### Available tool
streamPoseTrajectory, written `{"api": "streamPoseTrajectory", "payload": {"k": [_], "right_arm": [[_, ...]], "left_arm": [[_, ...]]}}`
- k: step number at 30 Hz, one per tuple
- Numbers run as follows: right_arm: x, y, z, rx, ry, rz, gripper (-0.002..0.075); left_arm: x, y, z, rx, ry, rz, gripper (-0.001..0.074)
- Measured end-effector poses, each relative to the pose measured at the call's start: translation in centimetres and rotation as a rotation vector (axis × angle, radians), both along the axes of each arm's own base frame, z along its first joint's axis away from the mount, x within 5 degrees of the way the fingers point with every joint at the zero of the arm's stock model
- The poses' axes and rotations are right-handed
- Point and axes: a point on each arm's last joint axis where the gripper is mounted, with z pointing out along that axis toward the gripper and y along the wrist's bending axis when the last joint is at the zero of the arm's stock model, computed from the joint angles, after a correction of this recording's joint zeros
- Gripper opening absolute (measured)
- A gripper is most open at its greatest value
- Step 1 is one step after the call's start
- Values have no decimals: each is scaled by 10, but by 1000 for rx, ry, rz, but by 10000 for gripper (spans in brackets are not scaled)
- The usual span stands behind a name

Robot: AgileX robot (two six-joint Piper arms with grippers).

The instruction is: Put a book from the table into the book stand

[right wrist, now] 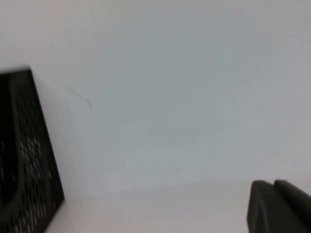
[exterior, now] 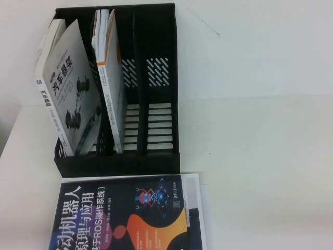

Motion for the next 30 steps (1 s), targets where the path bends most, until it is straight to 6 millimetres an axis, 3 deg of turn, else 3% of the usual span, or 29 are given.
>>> {"api": "streamPoseTrajectory", "payload": {"k": [8,20,25,30], "right_arm": [[-9,3,34,24,-388,37,-2],[-31,4,63,47,-791,74,-2],[-39,4,69,57,-901,83,-2],[-33,2,67,27,-821,33,-2]], "left_arm": [[-5,0,23,9,-257,5,-4],[-6,0,26,6,-298,5,-4],[-5,0,26,2,-260,4,-4],[-12,0,53,41,-229,8,-4]]}}
